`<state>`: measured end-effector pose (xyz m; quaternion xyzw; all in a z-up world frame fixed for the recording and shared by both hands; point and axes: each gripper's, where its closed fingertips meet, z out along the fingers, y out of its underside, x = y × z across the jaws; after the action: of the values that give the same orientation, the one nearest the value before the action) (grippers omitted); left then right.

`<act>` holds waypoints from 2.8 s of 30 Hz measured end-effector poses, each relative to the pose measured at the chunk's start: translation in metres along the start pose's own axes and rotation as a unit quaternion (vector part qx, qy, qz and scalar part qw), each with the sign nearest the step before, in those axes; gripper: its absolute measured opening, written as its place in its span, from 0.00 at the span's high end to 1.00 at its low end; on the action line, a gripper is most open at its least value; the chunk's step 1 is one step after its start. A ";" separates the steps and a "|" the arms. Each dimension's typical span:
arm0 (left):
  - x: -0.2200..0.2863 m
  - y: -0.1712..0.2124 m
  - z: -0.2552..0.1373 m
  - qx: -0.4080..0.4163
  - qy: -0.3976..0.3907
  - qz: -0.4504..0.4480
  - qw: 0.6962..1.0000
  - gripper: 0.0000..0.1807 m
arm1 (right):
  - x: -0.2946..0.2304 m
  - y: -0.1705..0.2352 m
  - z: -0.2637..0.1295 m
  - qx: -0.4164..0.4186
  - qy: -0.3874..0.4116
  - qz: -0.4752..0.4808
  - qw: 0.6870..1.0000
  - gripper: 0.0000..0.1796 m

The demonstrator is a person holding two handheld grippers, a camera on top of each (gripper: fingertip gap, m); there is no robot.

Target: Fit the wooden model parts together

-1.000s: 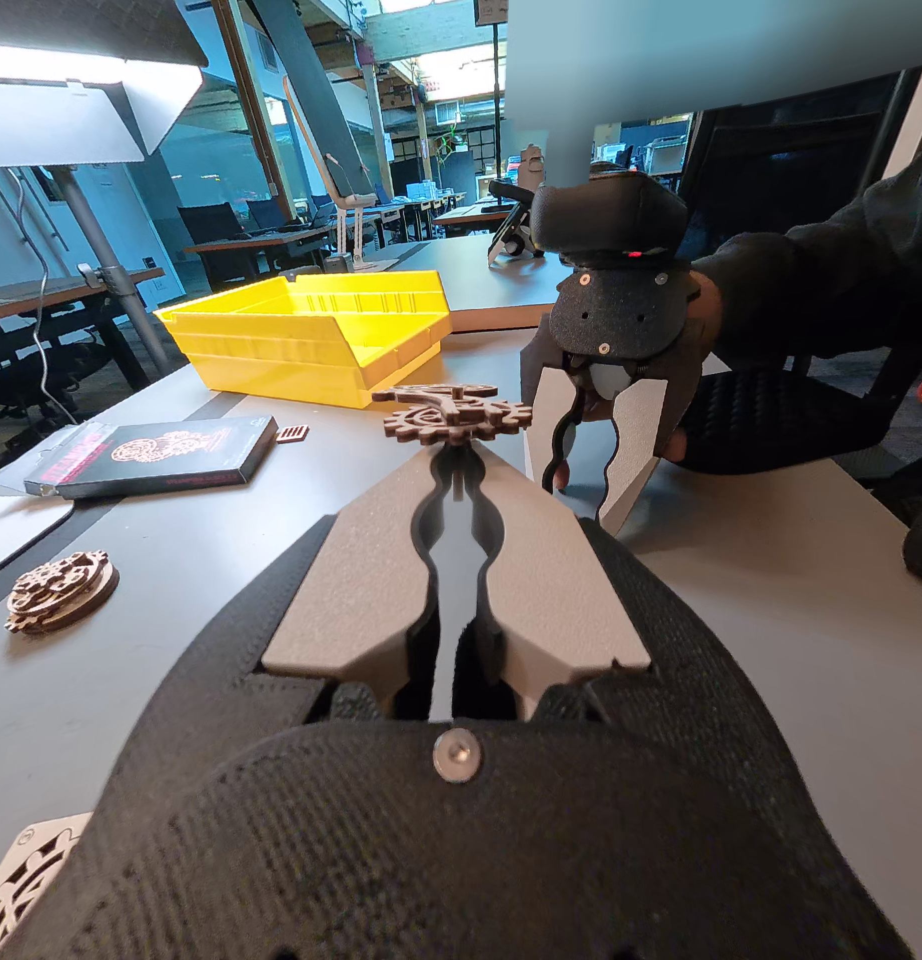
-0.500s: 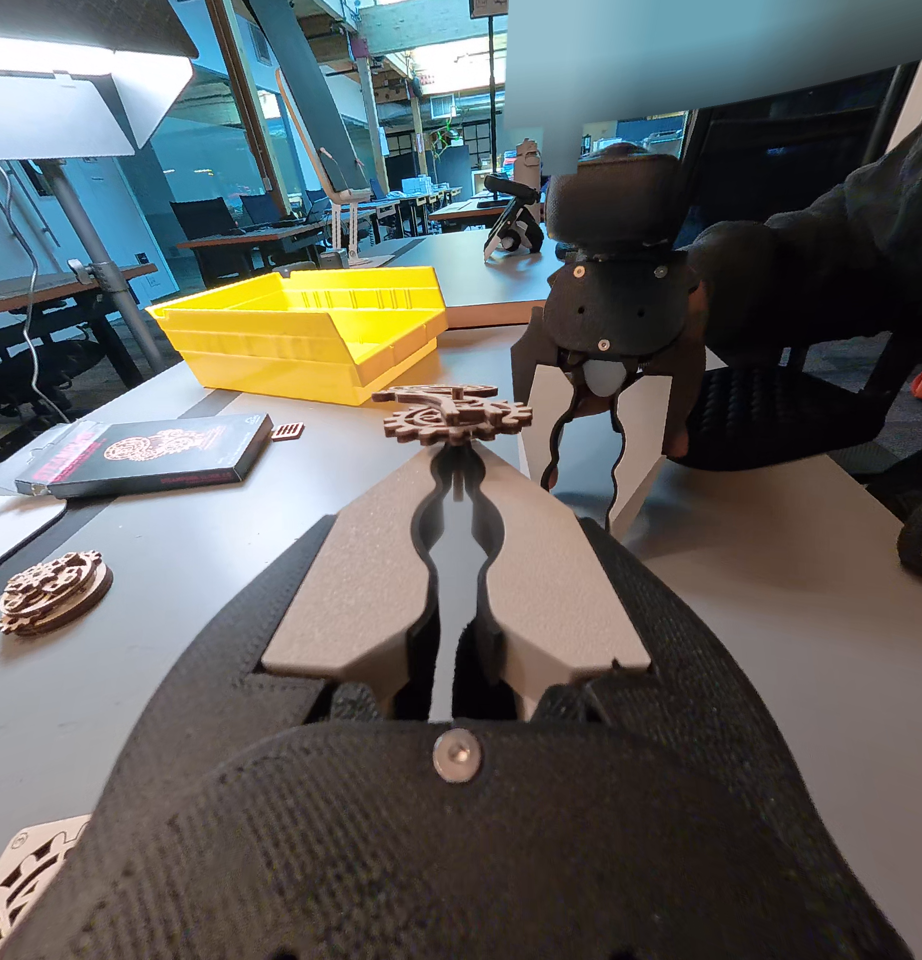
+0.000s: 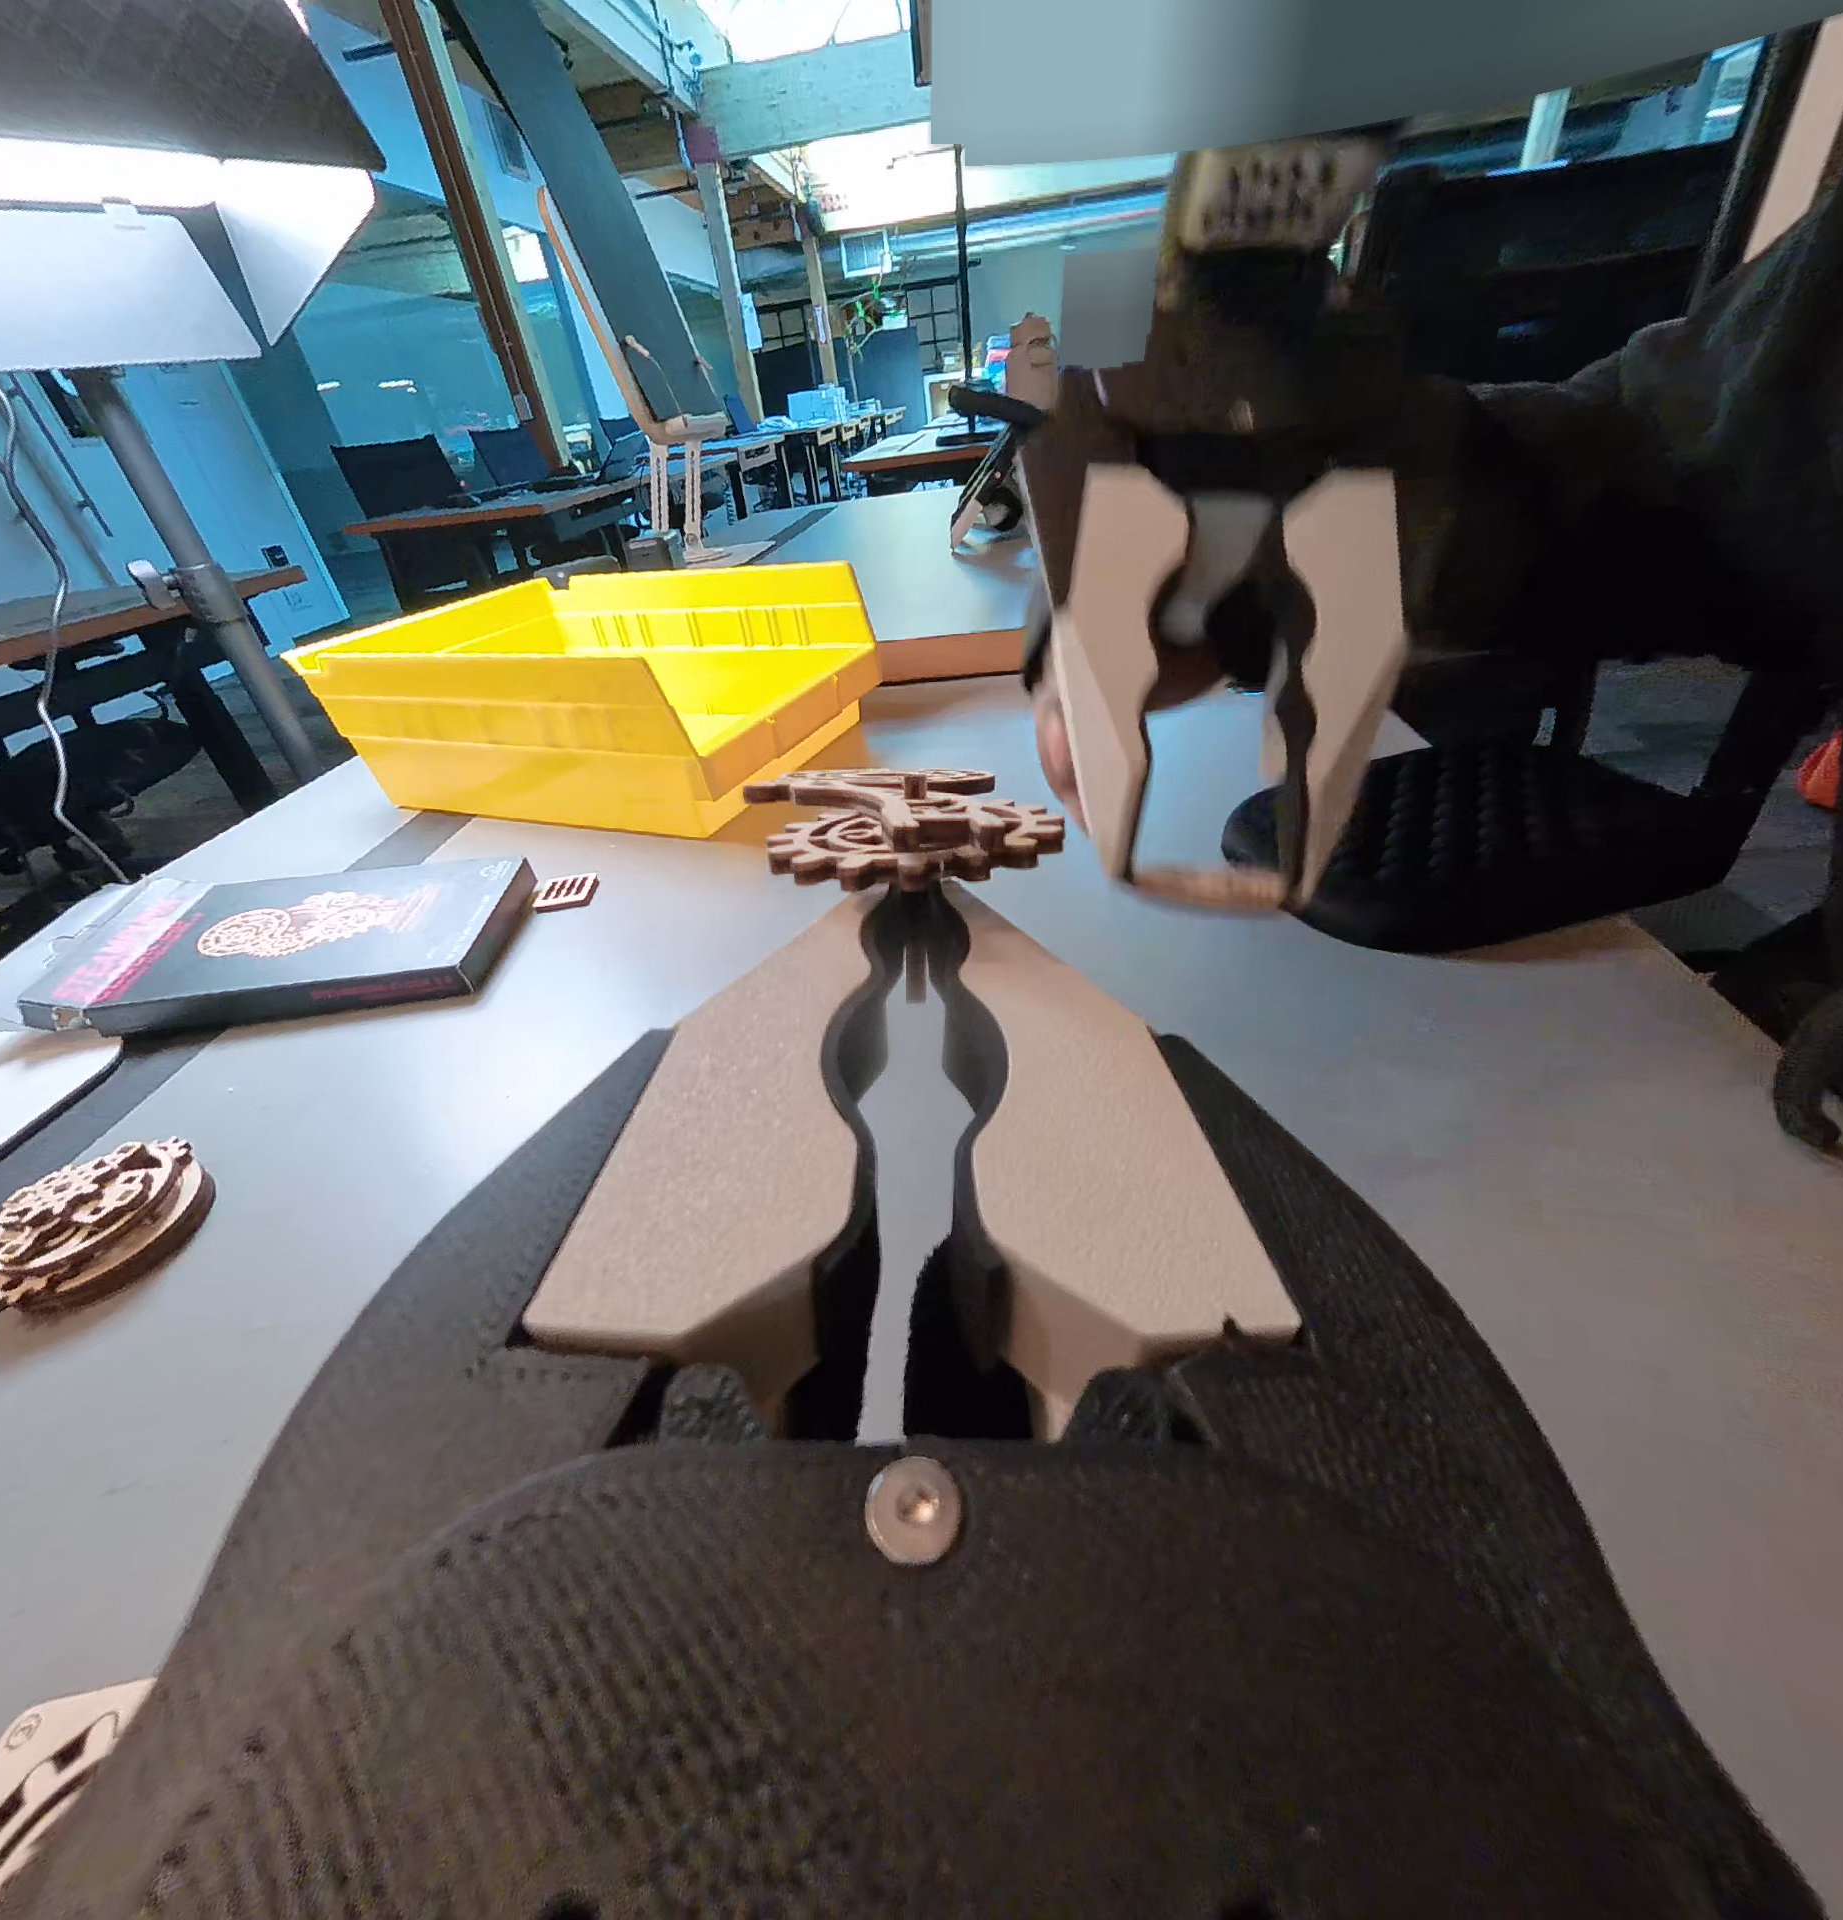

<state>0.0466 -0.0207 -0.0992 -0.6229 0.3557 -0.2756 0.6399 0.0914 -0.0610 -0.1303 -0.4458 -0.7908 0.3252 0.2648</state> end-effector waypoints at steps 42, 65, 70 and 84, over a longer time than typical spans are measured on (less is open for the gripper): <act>0.023 -0.010 0.004 0.001 0.028 0.071 0.997 1.00 | 0.035 -0.067 -0.011 -0.024 -0.028 -0.105 0.994 0.82; 0.019 0.004 0.006 -0.064 0.039 -0.037 0.997 1.00 | 0.045 -0.055 -0.001 -0.035 -0.018 -0.067 0.997 0.82; 0.022 -0.002 0.005 -0.047 0.050 -0.040 0.997 1.00 | 0.042 -0.058 -0.004 -0.011 -0.043 -0.041 0.998 0.82; 0.022 0.008 0.005 -0.076 0.048 -0.031 0.995 1.00 | 0.041 -0.051 0.003 0.004 -0.036 -0.045 0.998 0.82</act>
<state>0.0631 -0.0348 -0.1102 -0.6664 0.3867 -0.2966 0.5643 0.0438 -0.0457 -0.0887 -0.3966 -0.8180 0.3314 0.2526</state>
